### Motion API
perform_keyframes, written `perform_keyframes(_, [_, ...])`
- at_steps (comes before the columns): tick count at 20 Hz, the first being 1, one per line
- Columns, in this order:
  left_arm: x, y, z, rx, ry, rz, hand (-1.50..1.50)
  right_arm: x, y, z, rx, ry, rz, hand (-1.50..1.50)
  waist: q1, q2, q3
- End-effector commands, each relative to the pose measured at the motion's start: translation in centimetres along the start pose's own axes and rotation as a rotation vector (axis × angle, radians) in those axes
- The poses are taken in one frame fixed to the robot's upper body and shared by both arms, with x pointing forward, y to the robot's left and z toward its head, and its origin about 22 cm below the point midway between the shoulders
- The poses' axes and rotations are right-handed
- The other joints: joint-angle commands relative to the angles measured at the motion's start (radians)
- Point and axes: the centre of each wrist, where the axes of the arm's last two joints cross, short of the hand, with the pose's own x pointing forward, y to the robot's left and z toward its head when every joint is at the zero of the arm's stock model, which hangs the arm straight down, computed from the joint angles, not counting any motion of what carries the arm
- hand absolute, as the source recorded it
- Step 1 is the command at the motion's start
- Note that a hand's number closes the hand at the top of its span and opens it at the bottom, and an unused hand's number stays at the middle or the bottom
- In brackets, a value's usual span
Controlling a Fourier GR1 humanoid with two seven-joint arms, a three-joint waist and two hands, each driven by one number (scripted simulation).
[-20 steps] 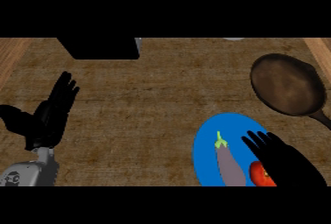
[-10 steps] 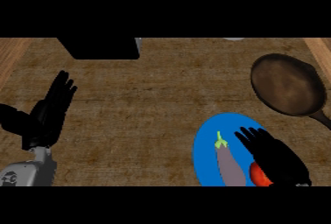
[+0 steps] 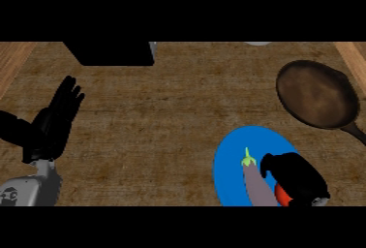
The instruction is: Pick the tomato from the plate and place it in the pan
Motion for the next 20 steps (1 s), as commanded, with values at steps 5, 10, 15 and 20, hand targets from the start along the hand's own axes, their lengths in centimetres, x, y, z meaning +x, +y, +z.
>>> perform_keyframes(5, [-0.7, -1.1, -0.1, 0.013, -0.011, -0.009, 0.00, 0.4, 0.8, -2.0, -0.048, -0.061, -0.033, 1.50, 0.001, 0.004, 0.005])
perform_keyframes(10, [-1.3, 0.6, 0.0, 0.000, -0.011, 0.001, 0.00, -2.0, 2.2, 0.0, -0.045, -0.130, -0.076, 1.50, -0.002, 0.004, 0.005])
perform_keyframes(15, [0.0, -1.4, 1.8, 0.001, -0.013, 0.011, 0.00, 1.0, 1.3, 1.4, -0.046, -0.248, -0.110, 1.50, 0.000, 0.001, 0.005])
perform_keyframes(20, [0.5, 1.6, -0.7, 0.025, -0.001, -0.004, 0.00, -1.1, -2.5, 3.4, -0.377, -0.225, -0.033, 1.50, -0.014, 0.001, 0.005])
